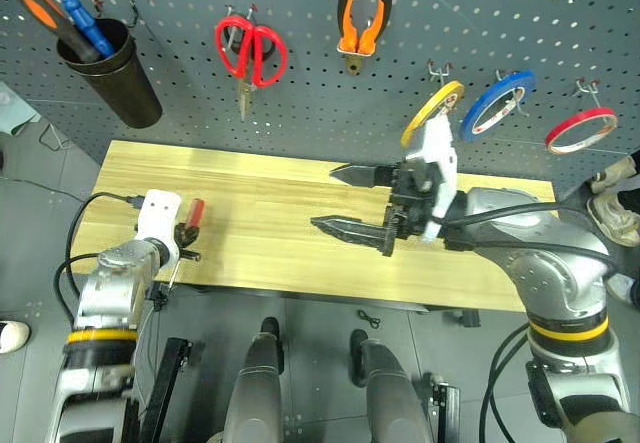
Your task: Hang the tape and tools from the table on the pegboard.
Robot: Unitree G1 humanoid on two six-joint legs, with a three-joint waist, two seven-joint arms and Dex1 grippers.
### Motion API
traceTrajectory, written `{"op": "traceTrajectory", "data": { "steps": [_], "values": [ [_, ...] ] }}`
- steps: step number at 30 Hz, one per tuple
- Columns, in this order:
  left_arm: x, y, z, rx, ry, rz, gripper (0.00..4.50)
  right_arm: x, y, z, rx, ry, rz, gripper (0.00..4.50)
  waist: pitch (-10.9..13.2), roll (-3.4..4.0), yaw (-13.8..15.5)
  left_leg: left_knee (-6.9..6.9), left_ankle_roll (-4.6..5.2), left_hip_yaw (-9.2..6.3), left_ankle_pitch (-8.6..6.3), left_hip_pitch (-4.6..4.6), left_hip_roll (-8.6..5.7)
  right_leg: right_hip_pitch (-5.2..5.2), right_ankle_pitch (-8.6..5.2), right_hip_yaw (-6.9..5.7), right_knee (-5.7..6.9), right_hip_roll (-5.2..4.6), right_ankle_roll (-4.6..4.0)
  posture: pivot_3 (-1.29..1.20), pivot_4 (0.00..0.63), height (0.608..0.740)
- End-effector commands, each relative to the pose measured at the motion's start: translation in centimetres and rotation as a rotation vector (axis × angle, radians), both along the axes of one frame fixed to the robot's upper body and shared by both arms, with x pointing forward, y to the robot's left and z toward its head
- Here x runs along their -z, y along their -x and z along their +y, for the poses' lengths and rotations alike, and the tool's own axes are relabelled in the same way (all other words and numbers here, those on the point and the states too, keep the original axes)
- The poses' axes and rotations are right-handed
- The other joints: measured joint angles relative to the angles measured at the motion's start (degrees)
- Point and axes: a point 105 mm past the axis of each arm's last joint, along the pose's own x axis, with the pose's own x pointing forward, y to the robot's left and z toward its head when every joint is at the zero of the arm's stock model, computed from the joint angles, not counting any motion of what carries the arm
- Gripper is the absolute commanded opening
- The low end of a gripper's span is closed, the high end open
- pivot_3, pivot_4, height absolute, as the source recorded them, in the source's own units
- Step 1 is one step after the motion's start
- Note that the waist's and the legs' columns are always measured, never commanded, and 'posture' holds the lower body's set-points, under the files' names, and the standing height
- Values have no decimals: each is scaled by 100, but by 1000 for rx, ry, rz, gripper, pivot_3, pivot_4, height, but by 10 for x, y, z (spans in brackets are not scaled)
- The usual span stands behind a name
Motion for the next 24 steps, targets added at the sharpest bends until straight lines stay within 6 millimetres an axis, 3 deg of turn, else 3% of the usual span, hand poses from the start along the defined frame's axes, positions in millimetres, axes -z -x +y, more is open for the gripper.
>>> {"op": "traceTrajectory", "data": {
  "steps": [1, 6, 10, 14, 20, 24],
  "values": [
    [-71, 19, -28, 38, -61, -289, 644, -35, 10, -1, -18, -143, -71, 4500, -1, -2, 49, 0, -5, -2, 2, -2, 1, -1, -1, -3, -1, 1, 4, 161, 368, 740],
    [-154, 38, -33, -89, -137, -652, 644, -68, 10, -3, -13, -274, -121, 4500, -35, -20, 142, 1, -33, 0, -11, -3, -2, 2, 2, -5, -11, 1, 20, 188, 319, 740],
    [-207, 47, -44, -101, -183, -875, 644, -84, 7, -5, -4, -332, -157, 4500, -50, -25, 206, 0, -12, 1, 7, -7, -4, 3, 6, -7, -20, 1, 18, 193, 304, 740],
    [-251, 41, -48, -105, -169, -1020, 644, -100, 3, -7, 15, -386, -214, 4500, -55, -27, 248, -1, -13, -4, 9, -24, -4, 6, 24, -23, -50, 2, 20, 194, 295, 740],
    [-300, 27, -44, -104, -145, -1151, 644, -117, -2, -9, 42, -403, -290, 4500, -59, -29, 249, 5, -25, -5, 18, -46, -8, 2, 44, -29, -65, -2, 33, 162, 282, 740],
    [-307, 2, -39, -111, -34, -1147, 644, -122, -8, -10, 68, -395, -311, 4500, -60, -30, 245, 12, -32, -9, 23, -57, -8, -4, 52, -36, -63, -2, 31, 144, 285, 740]
  ]
}}
